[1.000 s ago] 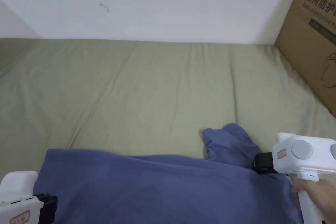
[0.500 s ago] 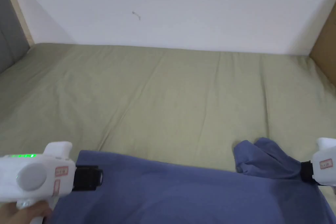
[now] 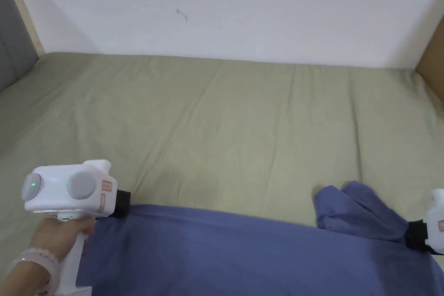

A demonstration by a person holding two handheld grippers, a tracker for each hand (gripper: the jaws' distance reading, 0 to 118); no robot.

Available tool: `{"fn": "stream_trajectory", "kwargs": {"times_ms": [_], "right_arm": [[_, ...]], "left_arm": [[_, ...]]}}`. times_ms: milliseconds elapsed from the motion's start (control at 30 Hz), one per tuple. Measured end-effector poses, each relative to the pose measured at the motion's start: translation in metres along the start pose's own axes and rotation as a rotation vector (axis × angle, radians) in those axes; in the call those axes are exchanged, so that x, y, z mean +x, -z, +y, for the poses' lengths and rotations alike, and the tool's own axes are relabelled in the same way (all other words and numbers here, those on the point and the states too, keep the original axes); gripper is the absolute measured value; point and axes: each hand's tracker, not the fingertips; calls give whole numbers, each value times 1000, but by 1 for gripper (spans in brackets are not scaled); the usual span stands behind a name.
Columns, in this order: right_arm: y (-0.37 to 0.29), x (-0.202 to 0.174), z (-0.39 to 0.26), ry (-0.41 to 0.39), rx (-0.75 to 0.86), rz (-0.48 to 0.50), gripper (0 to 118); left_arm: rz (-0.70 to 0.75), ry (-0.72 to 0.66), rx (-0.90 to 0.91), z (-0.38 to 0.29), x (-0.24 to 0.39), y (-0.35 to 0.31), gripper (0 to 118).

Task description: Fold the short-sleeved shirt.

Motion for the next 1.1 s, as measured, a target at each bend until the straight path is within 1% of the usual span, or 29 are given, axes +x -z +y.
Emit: {"fn": "stream_trajectory", "kwargs": {"times_ms": [33, 67, 133, 233, 267, 333, 400, 433, 567, 700, 767, 800, 867, 933, 1000, 1100], "right_arm": [[-3, -2, 0, -6, -2, 1, 0], [-7, -3, 0, -16, -2, 1, 0], [-19, -5, -1, -24, 7, -7, 0], [-46, 2, -2, 24, 45, 27, 0], [-57, 5, -3, 33, 59, 41, 0], [-81, 8, -9, 19, 78, 51, 0], [-106, 8, -20, -7, 103, 25, 0], [-118, 9, -28, -13, 116, 26, 0], [-165, 19, -71, 6, 153, 50, 0], [-198, 23, -137, -4, 167, 48, 0], [-205, 27, -174, -7, 158, 57, 0], [-205, 29, -192, 6, 142, 59, 0], [-201, 32, -229, 14, 109, 71, 0], [-190, 33, -260, 5, 57, 59, 0], [-170, 42, -285, 28, 3, 53, 0], [-153, 47, -310, 71, -20, 68, 0]], "left_arm": [[-30, -16, -16, 1, 1, -1, 2], [-60, -32, -43, 3, 2, -4, 2], [-21, 9, -39, 3, 8, -13, 2], [-22, 85, -13, -2, 12, -41, 2], [-29, 74, -11, -3, 9, -53, 2], [-64, 40, 24, -9, 3, -78, 2], [-78, 28, 57, -21, -5, -106, 2], [-77, 35, 62, -28, -7, -118, 2], [-81, 84, 101, -72, -18, -168, 2], [-99, 110, 115, -135, -35, -206, 2], [-90, 126, 99, -169, -44, -215, 2], [-86, 141, 85, -186, -47, -217, 2], [-72, 168, 50, -219, -51, -217, 2], [-63, 176, 18, -246, -55, -213, 2], [-68, 167, -36, -268, -59, -203, 2], [-34, 185, -91, -289, -60, -186, 3]]}}
